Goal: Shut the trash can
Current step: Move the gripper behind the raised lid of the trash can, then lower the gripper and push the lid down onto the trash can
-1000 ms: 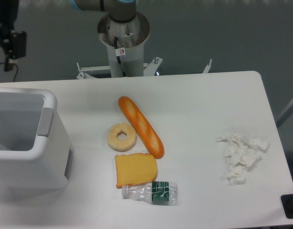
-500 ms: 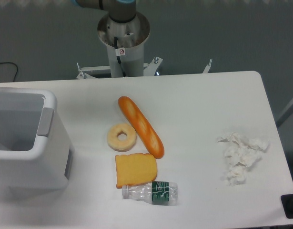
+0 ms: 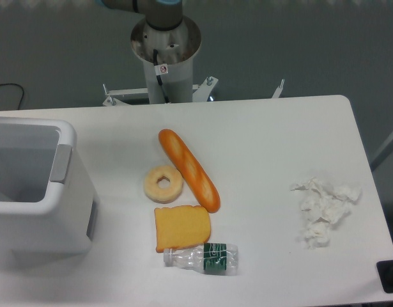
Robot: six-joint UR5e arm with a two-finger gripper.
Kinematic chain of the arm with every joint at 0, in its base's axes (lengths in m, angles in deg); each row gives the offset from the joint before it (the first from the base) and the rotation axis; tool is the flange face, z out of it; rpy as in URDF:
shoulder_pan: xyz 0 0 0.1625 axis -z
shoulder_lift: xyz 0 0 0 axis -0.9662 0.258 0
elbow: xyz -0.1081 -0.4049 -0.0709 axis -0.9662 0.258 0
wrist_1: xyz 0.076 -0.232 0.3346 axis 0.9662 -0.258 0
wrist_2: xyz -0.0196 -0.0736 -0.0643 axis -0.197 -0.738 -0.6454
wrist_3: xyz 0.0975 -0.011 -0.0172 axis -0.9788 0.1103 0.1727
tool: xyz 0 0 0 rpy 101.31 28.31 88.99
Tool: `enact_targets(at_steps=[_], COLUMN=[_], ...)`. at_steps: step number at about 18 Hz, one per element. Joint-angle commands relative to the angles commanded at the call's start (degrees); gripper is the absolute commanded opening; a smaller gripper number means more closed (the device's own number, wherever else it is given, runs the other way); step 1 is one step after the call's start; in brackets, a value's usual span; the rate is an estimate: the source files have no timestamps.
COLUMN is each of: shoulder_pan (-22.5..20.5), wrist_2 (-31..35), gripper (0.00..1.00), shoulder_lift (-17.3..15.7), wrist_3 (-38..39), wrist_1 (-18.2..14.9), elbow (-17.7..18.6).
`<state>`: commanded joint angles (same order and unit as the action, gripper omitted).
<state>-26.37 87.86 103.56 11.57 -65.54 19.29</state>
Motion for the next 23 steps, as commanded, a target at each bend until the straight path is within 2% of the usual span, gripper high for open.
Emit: enact_targets(at_steps=[6, 23], shoulder_pan=[-0.7, -8.35], wrist_2=[3.07, 3.25], gripper=[1.0, 1.0], shoulder_lift=[-0.17, -2.81], wrist_3=[1.14, 1.76], wrist_1=[0.0, -0.09], elbow=[-0.09, 0.61])
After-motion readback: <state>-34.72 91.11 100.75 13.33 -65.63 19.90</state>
